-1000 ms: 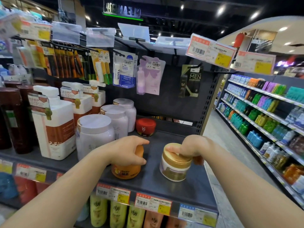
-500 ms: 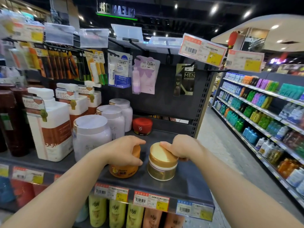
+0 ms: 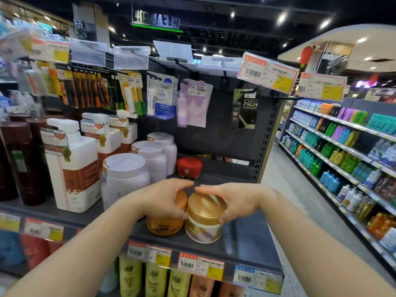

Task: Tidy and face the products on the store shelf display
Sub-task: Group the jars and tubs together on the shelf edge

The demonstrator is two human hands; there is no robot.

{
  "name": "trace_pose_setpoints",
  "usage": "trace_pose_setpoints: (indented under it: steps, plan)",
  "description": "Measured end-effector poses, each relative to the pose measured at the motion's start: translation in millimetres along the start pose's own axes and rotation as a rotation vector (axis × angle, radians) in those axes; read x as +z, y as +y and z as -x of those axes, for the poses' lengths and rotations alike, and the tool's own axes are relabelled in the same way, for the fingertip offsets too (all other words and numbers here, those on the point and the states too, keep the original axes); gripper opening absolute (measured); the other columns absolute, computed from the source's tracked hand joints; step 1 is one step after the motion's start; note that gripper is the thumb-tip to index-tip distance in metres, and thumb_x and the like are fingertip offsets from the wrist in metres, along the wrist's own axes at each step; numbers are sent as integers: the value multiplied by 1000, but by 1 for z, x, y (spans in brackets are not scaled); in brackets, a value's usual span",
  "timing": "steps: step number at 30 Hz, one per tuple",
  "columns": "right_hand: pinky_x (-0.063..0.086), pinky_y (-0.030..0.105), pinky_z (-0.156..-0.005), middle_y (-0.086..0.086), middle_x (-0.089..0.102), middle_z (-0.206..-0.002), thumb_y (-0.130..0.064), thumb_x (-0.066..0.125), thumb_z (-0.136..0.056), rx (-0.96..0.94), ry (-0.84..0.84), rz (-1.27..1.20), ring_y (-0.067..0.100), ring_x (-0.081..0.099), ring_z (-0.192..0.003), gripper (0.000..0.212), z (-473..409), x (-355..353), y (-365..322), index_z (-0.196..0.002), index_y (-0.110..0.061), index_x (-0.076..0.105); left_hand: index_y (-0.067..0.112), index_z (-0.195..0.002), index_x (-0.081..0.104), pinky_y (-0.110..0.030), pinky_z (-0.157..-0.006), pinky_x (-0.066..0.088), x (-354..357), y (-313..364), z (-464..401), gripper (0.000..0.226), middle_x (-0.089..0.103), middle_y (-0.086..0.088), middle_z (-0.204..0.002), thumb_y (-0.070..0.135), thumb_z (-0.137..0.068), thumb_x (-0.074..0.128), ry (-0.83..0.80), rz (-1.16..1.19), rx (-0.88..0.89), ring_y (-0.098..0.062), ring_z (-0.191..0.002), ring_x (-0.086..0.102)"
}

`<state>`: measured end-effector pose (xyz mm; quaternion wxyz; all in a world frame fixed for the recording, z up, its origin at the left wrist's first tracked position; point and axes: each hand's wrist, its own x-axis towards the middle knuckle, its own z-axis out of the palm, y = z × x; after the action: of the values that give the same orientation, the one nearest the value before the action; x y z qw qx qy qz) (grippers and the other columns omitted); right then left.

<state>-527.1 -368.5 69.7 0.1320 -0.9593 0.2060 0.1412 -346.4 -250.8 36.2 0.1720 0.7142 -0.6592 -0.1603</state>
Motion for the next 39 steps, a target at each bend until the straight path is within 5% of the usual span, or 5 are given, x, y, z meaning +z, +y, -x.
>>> trace_pose_setpoints:
  steps: [6, 13, 25, 32, 39]
  plan:
    - [29, 40, -115, -1, 30, -150, -59, 80, -63, 34, 268, -72, 20, 27, -139, 109, -21, 33, -4, -150, -26, 24, 31, -149, 25, -22, -104, 29, 3, -3, -1, 94, 31, 10, -153, 45, -72, 78, 15, -7, 18, -9, -136, 33]
    - [30, 28, -113, -3, 40, -144, -47, 86, -62, -60, 340, -175, 12, 35, -132, 103, -22, 37, 5, -147, -24, 33, 32, -147, 29, -26, -106, 34, 6, -5, -4, 89, 37, 11, -149, 49, -74, 75, 39, -21, 21, -9, -133, 38]
    - [32, 34, -114, -7, 38, -147, -51, 85, -60, -96, 325, -180, 12, 35, -134, 106, -30, 38, 18, -147, -26, 31, 33, -146, 32, -26, -105, 38, 5, 0, -10, 84, 42, 12, -146, 51, -75, 73, 32, 4, 4, -8, -128, 43]
    - [30, 16, -105, -11, 38, -146, -43, 87, -63, -155, 274, -190, 1, 36, -127, 104, -27, 34, 30, -148, -27, 29, 32, -147, 28, -28, -105, 33, 6, 3, -18, 88, 36, 8, -150, 61, -74, 68, 5, -110, -38, -12, -134, 37]
    - [31, 18, -109, -17, 32, -147, -39, 87, -64, -238, 165, -187, -3, 34, -127, 110, -28, 28, 38, -150, -32, 20, 31, -146, 32, -33, -105, 39, 4, 3, -22, 92, 43, 7, -144, 67, -69, 68, -53, -122, -53, -13, -128, 42]
